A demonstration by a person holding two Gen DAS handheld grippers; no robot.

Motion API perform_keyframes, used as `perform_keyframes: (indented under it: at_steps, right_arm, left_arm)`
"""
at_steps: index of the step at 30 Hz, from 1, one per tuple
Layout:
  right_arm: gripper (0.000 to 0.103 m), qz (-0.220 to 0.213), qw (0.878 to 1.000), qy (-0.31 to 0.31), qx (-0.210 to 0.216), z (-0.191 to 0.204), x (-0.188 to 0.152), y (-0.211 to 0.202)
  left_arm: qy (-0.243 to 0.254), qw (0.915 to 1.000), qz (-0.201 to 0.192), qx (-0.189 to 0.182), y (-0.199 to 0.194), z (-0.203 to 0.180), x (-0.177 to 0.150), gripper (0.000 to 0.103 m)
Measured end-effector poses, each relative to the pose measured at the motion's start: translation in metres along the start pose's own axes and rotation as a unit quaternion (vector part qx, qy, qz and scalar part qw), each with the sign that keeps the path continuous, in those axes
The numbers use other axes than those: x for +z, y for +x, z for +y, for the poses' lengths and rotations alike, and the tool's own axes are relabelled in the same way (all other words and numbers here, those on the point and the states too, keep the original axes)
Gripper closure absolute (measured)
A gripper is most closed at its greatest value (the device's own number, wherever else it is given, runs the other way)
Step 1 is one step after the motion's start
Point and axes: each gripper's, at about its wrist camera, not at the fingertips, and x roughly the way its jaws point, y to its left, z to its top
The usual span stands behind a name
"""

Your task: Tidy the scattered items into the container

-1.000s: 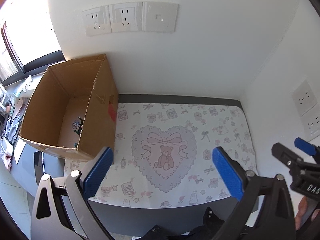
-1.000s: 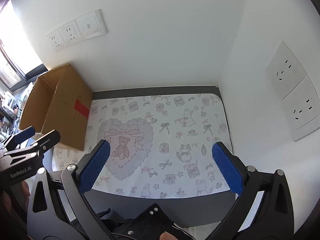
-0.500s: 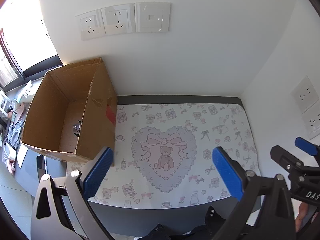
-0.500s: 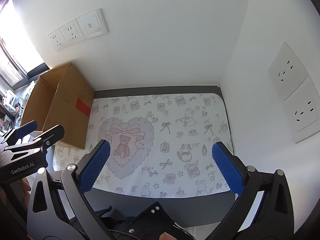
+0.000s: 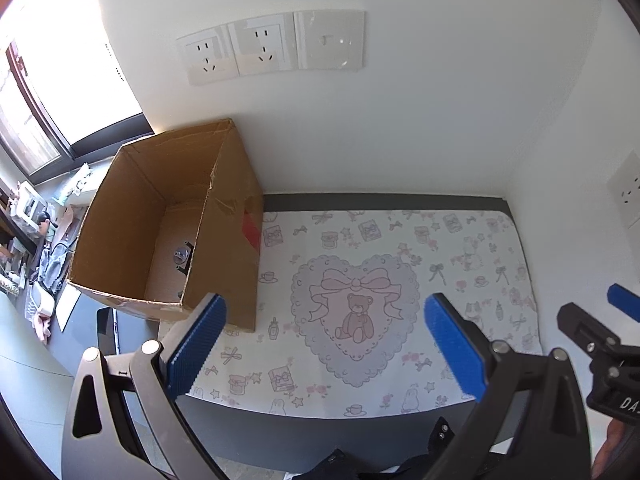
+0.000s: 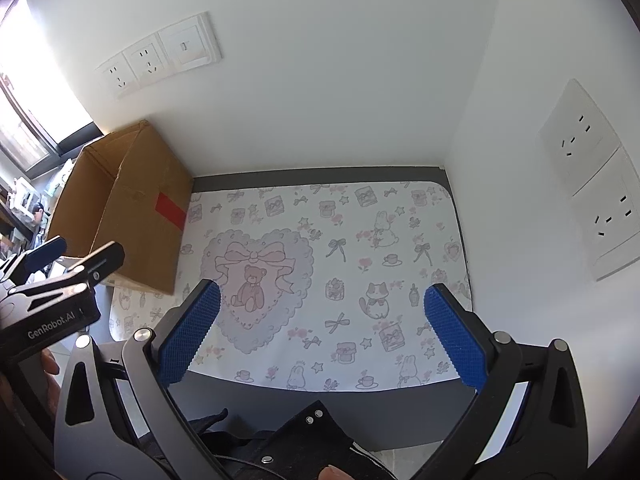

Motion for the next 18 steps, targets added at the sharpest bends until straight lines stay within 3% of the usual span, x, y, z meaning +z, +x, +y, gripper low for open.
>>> perform_keyframes:
  at_steps: [18]
  right_arm:
    - [0.000,0.003,1.000,0.001,0.002,0.0002,0.0021,0.0031]
  left_arm:
    - [0.000,1.0000,-0.005,0.004,-0.0037,-0.0002,0.0031,0.004]
